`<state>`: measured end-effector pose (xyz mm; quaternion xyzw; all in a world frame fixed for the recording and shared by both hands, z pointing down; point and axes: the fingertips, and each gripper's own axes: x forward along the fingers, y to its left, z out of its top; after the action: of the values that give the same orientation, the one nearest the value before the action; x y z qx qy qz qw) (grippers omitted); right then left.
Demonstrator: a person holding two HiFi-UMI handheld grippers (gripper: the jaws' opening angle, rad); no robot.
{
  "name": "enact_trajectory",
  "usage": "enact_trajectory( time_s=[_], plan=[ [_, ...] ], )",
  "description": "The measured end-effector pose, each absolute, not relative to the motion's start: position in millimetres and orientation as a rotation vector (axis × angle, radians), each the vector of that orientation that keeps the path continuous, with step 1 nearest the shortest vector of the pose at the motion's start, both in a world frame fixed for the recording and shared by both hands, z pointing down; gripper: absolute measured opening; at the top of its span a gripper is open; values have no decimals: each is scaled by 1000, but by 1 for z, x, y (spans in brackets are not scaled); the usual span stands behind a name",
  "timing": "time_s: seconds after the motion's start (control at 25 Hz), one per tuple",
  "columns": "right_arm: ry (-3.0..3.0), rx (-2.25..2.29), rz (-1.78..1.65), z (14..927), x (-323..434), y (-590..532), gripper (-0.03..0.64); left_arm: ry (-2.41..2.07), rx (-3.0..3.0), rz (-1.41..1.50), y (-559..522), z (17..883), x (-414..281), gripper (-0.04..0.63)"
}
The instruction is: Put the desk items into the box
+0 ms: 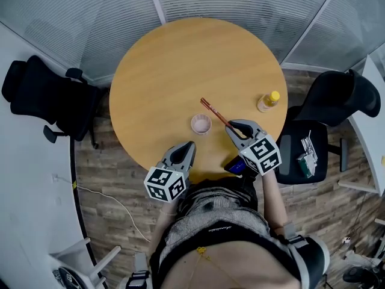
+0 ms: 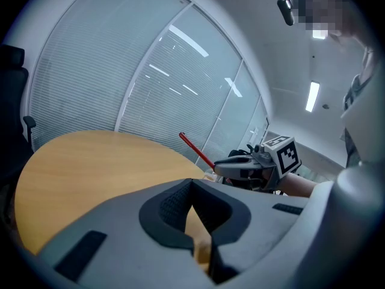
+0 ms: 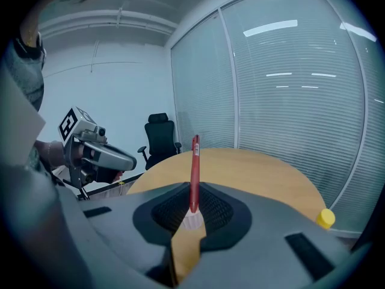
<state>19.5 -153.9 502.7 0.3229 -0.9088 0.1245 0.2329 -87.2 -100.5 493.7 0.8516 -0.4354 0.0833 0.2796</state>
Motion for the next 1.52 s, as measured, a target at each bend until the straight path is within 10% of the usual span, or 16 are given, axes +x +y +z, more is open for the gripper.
enact_trajectory(
  time_s=[1.52],
  plan=[
    [-2035,642,329,617,-15,-154,59,-1158,2222,211,-97,510,-127,-3]
  ],
)
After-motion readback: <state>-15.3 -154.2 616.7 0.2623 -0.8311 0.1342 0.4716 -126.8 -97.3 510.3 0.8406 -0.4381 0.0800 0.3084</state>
